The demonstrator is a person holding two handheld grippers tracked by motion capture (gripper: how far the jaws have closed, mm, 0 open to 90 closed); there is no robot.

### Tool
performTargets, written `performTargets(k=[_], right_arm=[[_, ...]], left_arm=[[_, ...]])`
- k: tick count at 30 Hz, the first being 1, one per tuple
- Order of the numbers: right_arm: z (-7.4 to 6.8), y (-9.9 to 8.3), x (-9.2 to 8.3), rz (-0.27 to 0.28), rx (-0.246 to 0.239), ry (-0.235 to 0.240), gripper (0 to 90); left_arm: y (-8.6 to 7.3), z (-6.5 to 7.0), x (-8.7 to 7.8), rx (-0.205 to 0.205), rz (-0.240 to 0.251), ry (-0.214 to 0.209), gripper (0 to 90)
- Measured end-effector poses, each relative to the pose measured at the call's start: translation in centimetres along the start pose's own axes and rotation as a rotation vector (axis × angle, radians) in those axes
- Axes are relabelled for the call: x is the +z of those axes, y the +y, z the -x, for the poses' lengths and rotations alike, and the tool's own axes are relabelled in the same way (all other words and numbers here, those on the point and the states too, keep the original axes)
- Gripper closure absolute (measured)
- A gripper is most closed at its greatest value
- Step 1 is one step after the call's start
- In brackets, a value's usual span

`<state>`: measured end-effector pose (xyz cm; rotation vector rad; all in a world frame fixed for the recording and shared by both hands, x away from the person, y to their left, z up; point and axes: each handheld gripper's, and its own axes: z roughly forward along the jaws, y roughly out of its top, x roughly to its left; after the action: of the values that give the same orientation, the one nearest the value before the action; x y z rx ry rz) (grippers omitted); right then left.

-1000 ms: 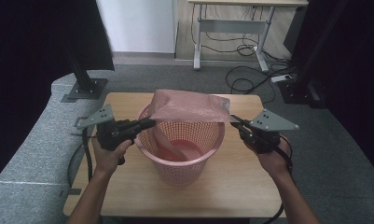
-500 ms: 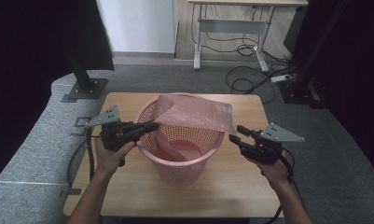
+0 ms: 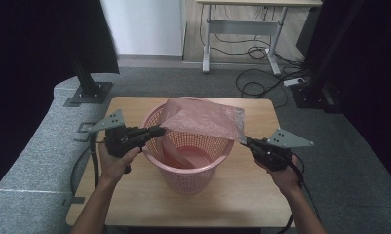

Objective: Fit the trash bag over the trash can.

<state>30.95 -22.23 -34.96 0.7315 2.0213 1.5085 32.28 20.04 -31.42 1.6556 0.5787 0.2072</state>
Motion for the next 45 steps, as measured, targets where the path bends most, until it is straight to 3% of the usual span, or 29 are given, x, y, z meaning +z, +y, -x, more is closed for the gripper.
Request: performTargets(k=[11, 17, 26, 29, 33, 38, 45], right_arm=[[1.6, 2.7, -1.1, -0.018, -0.065, -0.081, 89.6], [3.0, 2.8, -1.4, -0.024, -0.053, -0.116, 89.6], [3.1, 1.1, -0.7, -0.032, -0.063, -0.073, 88.2], [3.0, 0.3, -0.5, -0.025, -0.046, -0.054, 74.7], [2.8, 0.0, -1.4, 0.007, -0.024, -0.04, 65.0], [2.5, 0.5, -2.7, 0.039, -0.015, 0.014, 59.9], [1.4, 0.7, -3.5, 0.026, -0.032, 0.073, 54.2]], left_arm=[[-0.2, -1.9, -2.1, -0.065, 0.057, 0.008, 89.7], [-0.5, -2.3, -3.0, -0.073, 0.053, 0.018, 89.7], [-1.3, -2.6, -3.3, -0.084, 0.022, 0.026, 89.7], [-1.6, -2.6, -3.4, -0.084, 0.014, 0.029, 89.7], [-1.7, -2.5, -3.5, -0.073, 0.005, 0.034, 89.7], [-1.8, -2.5, -3.5, -0.079, 0.006, 0.032, 89.6], [-2.1, -2.7, -3.6, -0.089, 0.005, 0.035, 89.6]])
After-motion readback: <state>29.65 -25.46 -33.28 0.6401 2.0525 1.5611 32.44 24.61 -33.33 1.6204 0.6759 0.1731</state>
